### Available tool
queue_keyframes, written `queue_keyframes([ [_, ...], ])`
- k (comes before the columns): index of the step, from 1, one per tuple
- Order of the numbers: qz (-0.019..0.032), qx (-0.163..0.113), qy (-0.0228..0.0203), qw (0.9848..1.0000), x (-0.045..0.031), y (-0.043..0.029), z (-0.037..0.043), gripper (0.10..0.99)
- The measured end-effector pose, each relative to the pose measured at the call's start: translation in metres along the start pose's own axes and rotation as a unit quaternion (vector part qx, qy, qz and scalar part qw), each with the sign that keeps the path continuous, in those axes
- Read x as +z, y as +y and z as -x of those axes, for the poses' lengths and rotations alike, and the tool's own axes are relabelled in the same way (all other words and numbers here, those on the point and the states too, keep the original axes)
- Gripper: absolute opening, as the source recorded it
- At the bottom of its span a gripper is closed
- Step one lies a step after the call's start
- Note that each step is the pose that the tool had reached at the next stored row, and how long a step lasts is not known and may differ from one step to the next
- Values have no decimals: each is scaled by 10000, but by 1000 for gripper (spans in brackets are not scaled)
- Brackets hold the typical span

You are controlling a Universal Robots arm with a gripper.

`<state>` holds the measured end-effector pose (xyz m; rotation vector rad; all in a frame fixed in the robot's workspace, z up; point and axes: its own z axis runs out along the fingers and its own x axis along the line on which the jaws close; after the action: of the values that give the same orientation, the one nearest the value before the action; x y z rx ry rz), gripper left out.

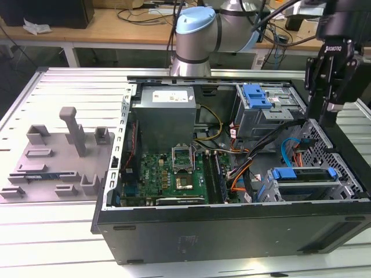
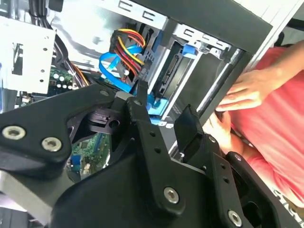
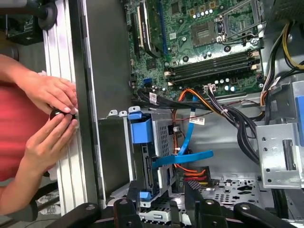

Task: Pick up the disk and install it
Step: 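Insert the first disk wire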

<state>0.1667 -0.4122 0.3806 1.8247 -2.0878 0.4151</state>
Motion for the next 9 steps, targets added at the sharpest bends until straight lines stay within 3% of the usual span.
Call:
queue_keyframes([
  [5,-7,-4,12,10000,136,-29,82,502],
  [7,-25,4,26,10000,152,-28,105,486],
  [9,-65,23,44,10000,163,-26,127,357],
])
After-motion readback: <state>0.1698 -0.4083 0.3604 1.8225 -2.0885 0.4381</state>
